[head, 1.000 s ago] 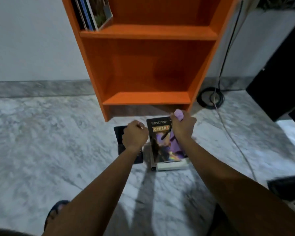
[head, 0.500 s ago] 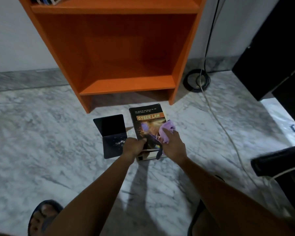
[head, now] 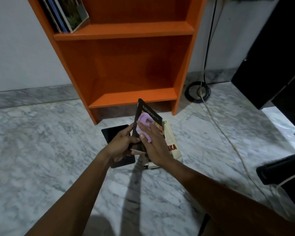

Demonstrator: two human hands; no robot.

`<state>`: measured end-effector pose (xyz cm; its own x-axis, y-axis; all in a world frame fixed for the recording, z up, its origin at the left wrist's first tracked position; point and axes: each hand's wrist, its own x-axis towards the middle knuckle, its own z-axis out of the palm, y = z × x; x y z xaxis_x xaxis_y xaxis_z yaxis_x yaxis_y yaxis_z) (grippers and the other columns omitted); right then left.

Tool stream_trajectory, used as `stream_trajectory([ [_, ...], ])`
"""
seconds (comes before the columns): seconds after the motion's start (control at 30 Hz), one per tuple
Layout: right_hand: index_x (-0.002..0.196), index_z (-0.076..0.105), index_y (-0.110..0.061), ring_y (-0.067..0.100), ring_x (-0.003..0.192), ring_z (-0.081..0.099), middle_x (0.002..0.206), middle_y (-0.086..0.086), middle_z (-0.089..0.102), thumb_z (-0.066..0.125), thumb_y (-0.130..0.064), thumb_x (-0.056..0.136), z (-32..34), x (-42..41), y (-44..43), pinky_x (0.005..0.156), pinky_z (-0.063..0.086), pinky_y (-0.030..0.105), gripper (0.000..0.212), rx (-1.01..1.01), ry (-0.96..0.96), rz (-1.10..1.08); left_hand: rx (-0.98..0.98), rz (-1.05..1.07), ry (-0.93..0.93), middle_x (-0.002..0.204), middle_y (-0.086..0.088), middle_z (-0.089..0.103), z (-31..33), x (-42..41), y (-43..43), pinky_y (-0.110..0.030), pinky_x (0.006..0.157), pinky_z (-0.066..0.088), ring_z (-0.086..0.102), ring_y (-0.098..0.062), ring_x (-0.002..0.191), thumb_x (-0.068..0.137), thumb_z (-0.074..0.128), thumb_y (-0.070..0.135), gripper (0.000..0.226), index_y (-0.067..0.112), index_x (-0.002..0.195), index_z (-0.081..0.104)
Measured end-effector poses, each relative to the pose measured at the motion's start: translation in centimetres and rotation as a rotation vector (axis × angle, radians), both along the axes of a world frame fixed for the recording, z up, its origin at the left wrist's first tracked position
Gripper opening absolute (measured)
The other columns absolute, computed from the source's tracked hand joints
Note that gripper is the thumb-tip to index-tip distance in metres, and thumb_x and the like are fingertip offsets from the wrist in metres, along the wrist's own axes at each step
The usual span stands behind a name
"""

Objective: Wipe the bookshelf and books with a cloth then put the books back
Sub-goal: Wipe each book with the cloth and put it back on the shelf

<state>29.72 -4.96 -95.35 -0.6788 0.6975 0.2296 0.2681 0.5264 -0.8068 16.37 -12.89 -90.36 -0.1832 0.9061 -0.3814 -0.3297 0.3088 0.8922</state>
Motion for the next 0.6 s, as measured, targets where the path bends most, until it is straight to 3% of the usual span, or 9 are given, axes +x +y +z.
stream_trajectory([
  [0.1, 0.152, 0.041, -0.041, 0.019, 0.151, 0.025, 0.165, -0.003, 0.022, 0.035, -0.048, 0.106, 3.2, -2.9, 2.5, 0.117, 0.035, 0.047, 0.047, 0.003, 0.046, -0.043, 0.070, -0.066, 0.003, 0.128, -0.023, 0.067, 2.2, -0.1, -1.2, -0.055, 0.095, 0.052, 0.060, -0.052, 0.117, 0.097, 0.047, -0.013, 0.065, 0.029, 0.146, 0.051],
  [0.23, 0.151, 0.039, -0.042, 0.019, 0.141, 0.035, 0.162, 0.001, 0.024, 0.033, -0.047, 0.108, 6.3, -4.3, 5.9, 0.104, 0.042, 0.041, 0.044, -0.027, 0.097, -0.267, 0.148, -0.113, -0.005, 0.132, -0.031, 0.060, 4.5, 0.0, -2.4, -0.059, 0.101, 0.042, 0.048, -0.062, 0.124, 0.093, 0.055, -0.009, 0.066, 0.032, 0.144, 0.053],
  [0.33, 0.143, 0.050, -0.032, 0.023, 0.128, 0.047, 0.147, 0.007, 0.042, 0.027, -0.051, 0.108, 4.4, -3.5, 8.0, 0.094, 0.038, 0.036, 0.046, -0.178, 0.021, -0.422, 0.171, -0.112, -0.052, 0.133, -0.032, 0.059, 5.6, 0.1, -3.0, -0.046, 0.083, 0.055, 0.050, -0.061, 0.123, 0.088, 0.062, -0.005, 0.068, 0.034, 0.142, 0.055],
  [0.43, 0.123, 0.061, -0.027, 0.030, 0.121, 0.054, 0.133, 0.011, 0.052, 0.028, -0.052, 0.107, 2.0, -2.8, 8.5, 0.097, 0.044, 0.043, 0.045, -0.361, 0.008, -0.497, 0.151, -0.093, -0.044, 0.128, -0.027, 0.065, 6.4, 0.1, -3.3, -0.038, 0.070, 0.060, 0.063, -0.046, 0.110, 0.085, 0.061, -0.002, 0.067, 0.036, 0.140, 0.054],
  [0.5, 0.126, 0.059, -0.023, 0.028, 0.120, 0.053, 0.136, 0.009, 0.048, 0.030, -0.047, 0.108, 2.7, -3.1, 7.5, 0.094, 0.040, 0.037, 0.041, -0.400, 0.048, -0.534, 0.142, -0.108, -0.022, 0.126, -0.026, 0.066, 6.4, -0.2, -3.2, -0.039, 0.070, 0.059, 0.065, -0.043, 0.107, 0.089, 0.058, -0.004, 0.066, 0.036, 0.141, 0.052],
  [0.6, 0.142, 0.050, -0.028, 0.017, 0.116, 0.053, 0.134, -0.005, 0.047, 0.031, -0.041, 0.110, 6.3, -4.0, 5.0, 0.091, 0.034, 0.032, 0.039, -0.275, 0.088, -0.454, 0.140, -0.109, 0.001, 0.126, -0.034, 0.063, 6.0, -0.5, -2.9, -0.036, 0.065, 0.060, 0.062, -0.045, 0.105, 0.094, 0.054, -0.008, 0.065, 0.034, 0.143, 0.054],
])
